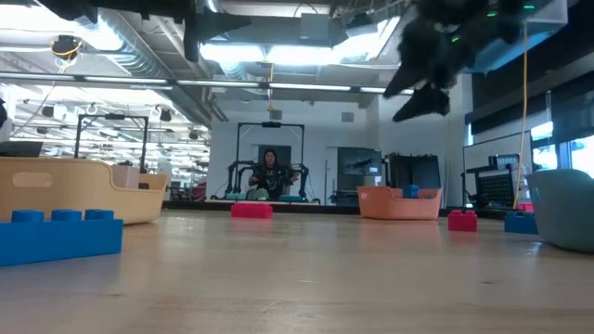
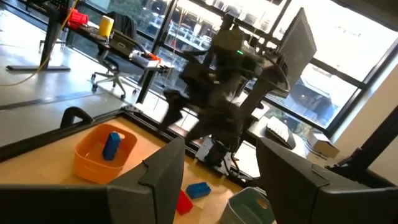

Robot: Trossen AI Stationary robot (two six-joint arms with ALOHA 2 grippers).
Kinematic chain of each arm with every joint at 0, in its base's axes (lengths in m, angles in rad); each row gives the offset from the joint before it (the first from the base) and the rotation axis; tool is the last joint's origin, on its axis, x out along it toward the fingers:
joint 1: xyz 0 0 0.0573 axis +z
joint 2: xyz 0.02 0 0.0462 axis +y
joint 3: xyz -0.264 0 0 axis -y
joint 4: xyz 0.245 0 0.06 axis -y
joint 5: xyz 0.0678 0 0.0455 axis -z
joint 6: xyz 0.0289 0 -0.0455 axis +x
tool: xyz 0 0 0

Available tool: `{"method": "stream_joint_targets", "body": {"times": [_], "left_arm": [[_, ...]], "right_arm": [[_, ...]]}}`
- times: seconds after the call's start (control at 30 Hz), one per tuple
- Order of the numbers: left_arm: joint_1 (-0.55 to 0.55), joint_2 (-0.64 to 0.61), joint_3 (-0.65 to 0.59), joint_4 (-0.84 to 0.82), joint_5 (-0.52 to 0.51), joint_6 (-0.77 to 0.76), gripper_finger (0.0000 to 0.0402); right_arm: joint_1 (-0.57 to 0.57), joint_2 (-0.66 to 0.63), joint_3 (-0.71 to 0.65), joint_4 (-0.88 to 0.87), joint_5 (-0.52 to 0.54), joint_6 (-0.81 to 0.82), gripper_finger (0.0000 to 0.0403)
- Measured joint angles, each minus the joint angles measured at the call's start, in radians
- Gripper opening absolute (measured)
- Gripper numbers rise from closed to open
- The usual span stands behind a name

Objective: Sort & place blocks by color
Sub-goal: Put the top blue game piece into the orange bin

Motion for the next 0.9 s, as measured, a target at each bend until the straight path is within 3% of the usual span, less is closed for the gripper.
{"method": "stream_joint_targets", "body": {"times": [0.2, 0.37, 0.7, 0.9], "left_arm": [[0.000, 0.000, 0.000, 0.001, 0.013, 0.048, 0.0191], [0.002, 0.000, 0.000, 0.001, 0.068, 0.053, 0.0191], [0.002, 0.000, 0.000, 0.001, 0.091, 0.051, 0.0191], [0.002, 0.000, 0.000, 0.001, 0.090, 0.051, 0.0191]], "right_arm": [[0.171, -0.186, -0.237, 0.395, -0.004, 0.233, 0.0319], [0.249, -0.225, -0.298, 0.612, -0.003, 0.272, 0.0319], [0.284, -0.224, -0.266, 0.660, -0.002, 0.111, 0.0319], [0.284, -0.224, -0.266, 0.659, -0.002, 0.110, 0.0319]]}}
